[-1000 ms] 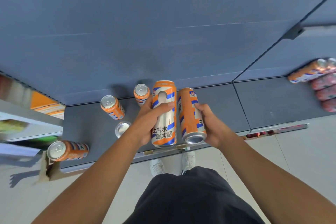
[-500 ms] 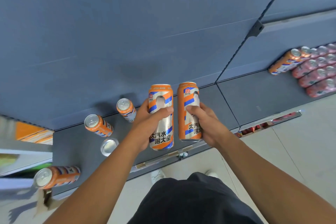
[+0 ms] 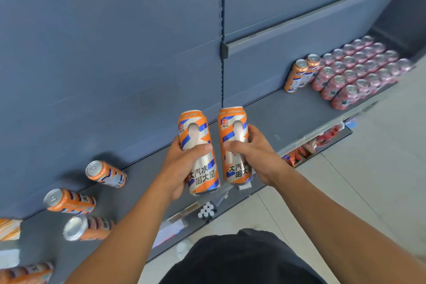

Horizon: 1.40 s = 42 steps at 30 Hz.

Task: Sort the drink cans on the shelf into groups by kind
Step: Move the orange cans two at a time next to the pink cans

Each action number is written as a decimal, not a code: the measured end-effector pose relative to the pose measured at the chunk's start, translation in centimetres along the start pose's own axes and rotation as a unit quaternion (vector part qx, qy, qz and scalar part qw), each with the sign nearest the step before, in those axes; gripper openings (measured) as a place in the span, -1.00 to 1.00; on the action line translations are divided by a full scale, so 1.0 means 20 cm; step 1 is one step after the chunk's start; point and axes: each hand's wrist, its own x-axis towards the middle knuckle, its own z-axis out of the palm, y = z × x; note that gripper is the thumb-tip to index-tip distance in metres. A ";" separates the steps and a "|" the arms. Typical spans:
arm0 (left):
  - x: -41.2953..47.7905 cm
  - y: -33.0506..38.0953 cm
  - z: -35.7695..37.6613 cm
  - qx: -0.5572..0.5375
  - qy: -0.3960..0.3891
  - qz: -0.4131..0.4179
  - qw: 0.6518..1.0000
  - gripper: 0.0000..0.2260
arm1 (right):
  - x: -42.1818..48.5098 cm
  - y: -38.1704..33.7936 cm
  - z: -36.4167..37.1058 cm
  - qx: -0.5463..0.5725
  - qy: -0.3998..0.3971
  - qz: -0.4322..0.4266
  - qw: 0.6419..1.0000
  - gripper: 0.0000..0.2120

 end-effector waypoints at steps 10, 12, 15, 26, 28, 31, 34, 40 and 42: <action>0.08 -0.01 0.76 0.079 -0.083 0.055 0.992 -0.56 | -0.13 -0.13 -0.72 0.002 0.100 -0.076 0.992 -0.76; 0.11 0.00 0.88 0.093 -0.102 0.059 0.989 -0.53 | -0.15 -0.13 -0.83 0.014 0.125 -0.080 0.989 -0.73; 0.17 0.00 1.02 0.111 -0.129 0.055 0.984 -0.44 | -0.16 -0.13 -0.96 0.027 0.153 -0.085 0.984 -0.67; 0.59 -0.04 1.45 0.160 -0.201 0.035 0.966 -0.53 | 0.03 -0.18 -1.38 -0.010 0.266 -0.083 0.960 -0.64; 0.70 -0.02 1.52 0.154 -0.203 0.030 0.967 -0.56 | 0.11 -0.23 -1.45 -0.021 0.273 -0.082 0.958 -0.67; 0.89 0.00 1.60 0.154 -0.204 0.026 0.966 -0.54 | 0.25 -0.29 -1.55 -0.019 0.272 -0.078 0.959 -0.71; 1.07 0.05 1.66 0.155 -0.200 0.027 0.967 -0.53 | 0.40 -0.35 -1.63 -0.036 0.271 -0.067 0.959 -0.64; 1.33 0.10 1.74 0.148 -0.184 0.025 0.971 -0.52 | 0.68 -0.45 -1.77 -0.093 0.255 -0.050 0.961 -0.66; 1.39 0.11 1.75 0.142 -0.175 0.022 0.974 -0.52 | 0.77 -0.46 -1.82 -0.138 0.242 -0.038 0.960 -0.57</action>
